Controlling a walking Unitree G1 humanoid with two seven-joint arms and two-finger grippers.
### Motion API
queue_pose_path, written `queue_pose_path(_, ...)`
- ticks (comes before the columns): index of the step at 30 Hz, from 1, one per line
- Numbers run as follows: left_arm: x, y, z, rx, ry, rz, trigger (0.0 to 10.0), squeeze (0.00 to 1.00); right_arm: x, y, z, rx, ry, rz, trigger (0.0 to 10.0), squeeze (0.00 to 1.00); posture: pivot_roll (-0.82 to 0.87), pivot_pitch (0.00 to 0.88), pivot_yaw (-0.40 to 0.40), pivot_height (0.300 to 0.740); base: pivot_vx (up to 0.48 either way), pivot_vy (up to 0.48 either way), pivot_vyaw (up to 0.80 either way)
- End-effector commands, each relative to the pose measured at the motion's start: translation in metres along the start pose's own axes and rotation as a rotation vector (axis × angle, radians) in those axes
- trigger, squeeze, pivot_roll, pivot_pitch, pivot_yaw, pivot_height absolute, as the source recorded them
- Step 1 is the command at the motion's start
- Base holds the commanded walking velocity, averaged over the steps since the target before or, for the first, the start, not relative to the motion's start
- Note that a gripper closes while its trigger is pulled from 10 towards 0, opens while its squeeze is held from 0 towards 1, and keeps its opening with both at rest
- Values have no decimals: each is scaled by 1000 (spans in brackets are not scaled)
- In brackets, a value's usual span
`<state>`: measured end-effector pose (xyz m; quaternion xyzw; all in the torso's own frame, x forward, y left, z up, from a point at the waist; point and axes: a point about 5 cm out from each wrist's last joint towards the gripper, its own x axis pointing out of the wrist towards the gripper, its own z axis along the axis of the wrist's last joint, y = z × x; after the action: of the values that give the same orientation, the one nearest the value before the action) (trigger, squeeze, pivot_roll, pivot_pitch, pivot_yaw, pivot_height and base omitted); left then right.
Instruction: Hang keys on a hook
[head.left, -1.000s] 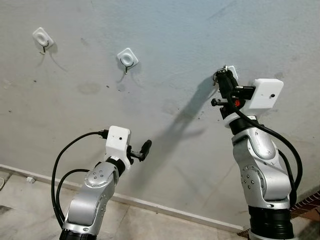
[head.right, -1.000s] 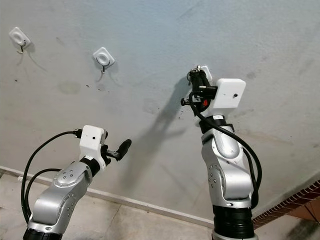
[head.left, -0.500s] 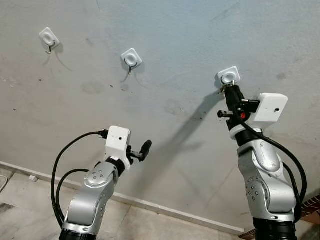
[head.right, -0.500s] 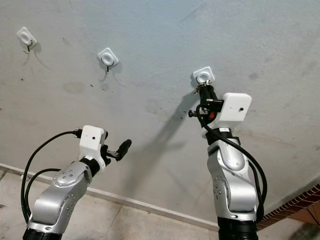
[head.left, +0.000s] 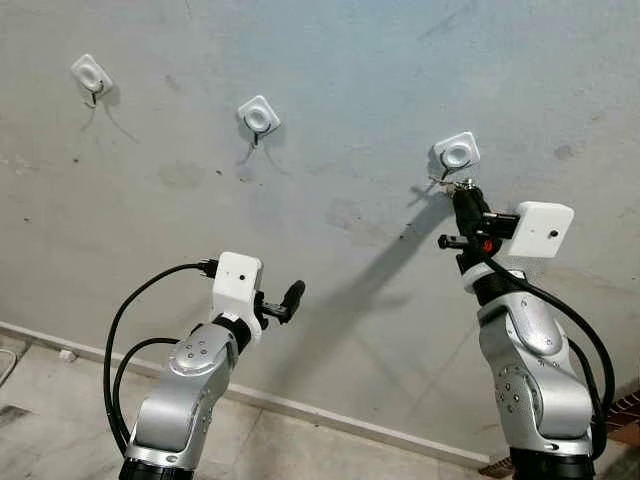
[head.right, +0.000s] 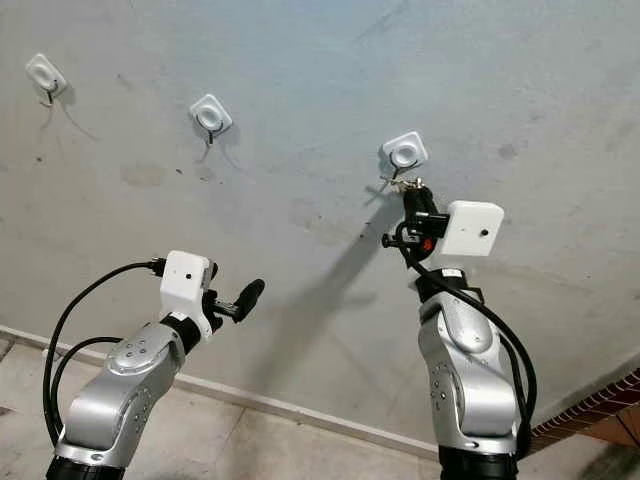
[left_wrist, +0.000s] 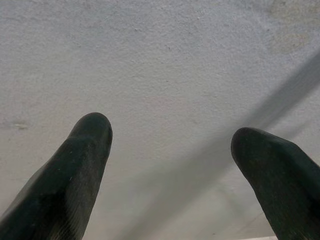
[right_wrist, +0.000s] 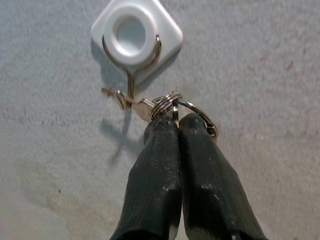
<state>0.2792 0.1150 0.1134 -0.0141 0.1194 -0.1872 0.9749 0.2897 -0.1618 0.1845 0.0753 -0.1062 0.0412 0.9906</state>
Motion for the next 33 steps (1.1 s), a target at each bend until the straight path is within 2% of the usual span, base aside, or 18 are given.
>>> queue_pose_path(1, 2, -2, 1, 5, -1, -10, 10000, 0, -2, -2, 3, -8, -5, -2, 10000, 0, 128, 0, -83, 740, 0, 0, 0)
queue_pose_path(12, 2, -3, 1, 5, -2, -10, 10000, 0, 6, 2, 14, 8, -45, 12, 10000, 0, 125, 0, -85, 740, 0, 0, 0)
queue_pose_path(22, 3, -3, 1, 4, -3, -9, 10000, 0, 13, 12, 26, 43, -86, 48, 10000, 0, 128, 0, -87, 740, 0, 0, 0)
queue_pose_path(33, 3, -4, 0, 3, -3, -10, 10000, 0, 11, 15, 35, 92, -106, 68, 10000, 0, 123, 0, -86, 740, 0, 0, 0)
